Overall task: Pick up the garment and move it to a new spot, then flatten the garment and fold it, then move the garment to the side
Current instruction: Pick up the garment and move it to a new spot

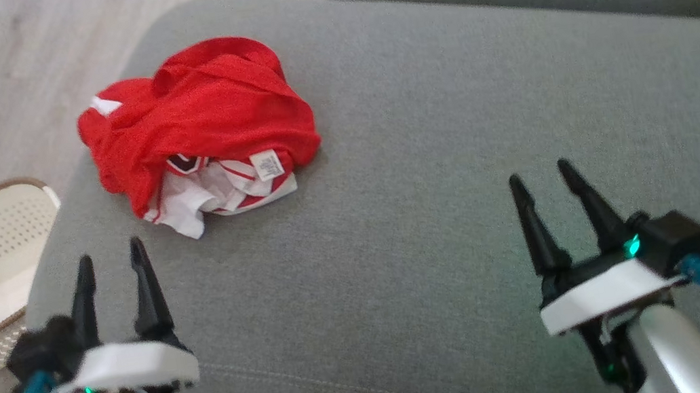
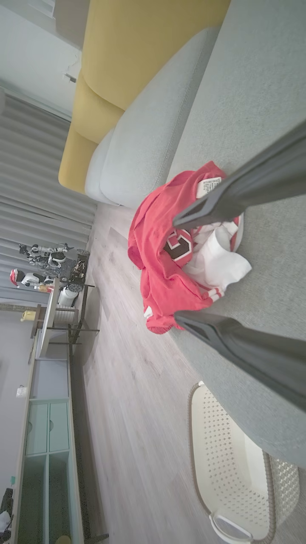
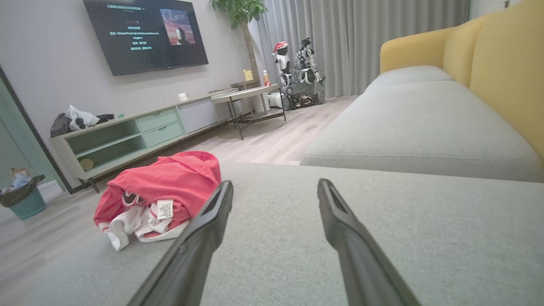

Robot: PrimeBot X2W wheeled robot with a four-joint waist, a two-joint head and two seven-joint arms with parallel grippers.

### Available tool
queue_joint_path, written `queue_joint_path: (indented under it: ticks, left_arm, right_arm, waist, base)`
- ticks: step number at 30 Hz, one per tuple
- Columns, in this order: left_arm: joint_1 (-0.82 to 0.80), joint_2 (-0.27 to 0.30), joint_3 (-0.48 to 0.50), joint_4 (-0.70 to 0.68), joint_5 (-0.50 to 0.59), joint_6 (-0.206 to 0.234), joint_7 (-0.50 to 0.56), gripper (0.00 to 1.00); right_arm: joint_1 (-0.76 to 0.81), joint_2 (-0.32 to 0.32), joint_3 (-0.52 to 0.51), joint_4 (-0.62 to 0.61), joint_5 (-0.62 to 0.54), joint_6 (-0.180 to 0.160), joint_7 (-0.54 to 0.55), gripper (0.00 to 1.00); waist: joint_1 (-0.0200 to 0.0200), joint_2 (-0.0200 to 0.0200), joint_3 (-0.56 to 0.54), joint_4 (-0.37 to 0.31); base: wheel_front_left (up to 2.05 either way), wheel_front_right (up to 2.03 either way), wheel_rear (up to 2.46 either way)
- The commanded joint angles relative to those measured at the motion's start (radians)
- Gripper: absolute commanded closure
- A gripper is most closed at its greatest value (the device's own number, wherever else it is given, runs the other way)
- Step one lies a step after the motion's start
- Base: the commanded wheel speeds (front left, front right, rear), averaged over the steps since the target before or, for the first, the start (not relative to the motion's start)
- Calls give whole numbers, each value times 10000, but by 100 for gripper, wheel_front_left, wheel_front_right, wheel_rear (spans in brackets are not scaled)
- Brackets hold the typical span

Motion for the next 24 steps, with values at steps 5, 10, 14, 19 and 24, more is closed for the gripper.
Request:
queue_joint_path:
  ticks: [5,10,14,19,24]
  left_arm:
    - [-1542,159,804,320,51,-347,-122,0]
    - [-3028,629,975,1501,-179,-527,453,0]
    - [-4363,1127,1000,2143,-305,-665,1404,0]
    - [-5908,1713,890,2979,-277,-719,2696,0]
    - [-7184,2028,696,3804,-240,-810,3537,0]
  right_arm:
    - [-830,-90,-532,-903,-214,-7,30,0]
    - [-1100,-274,-1192,-1677,-307,-7,238,0]
    - [-1214,-454,-1603,-2213,-315,-7,434,0]
    - [-1262,-644,-1758,-2688,-279,-7,632,0]
    - [-1276,-733,-1560,-2920,-290,-7,774,0]
  waist:
    - [0,0,1074,-647]
    - [0,0,2008,-1094]
    - [0,0,2615,-1353]
    - [0,0,3213,-1525]
    - [0,0,3642,-1650]
  base:
    - [0,0,0]
    - [0,0,0]
    - [0,0,0]
    - [0,0,0]
    - [0,0,0]
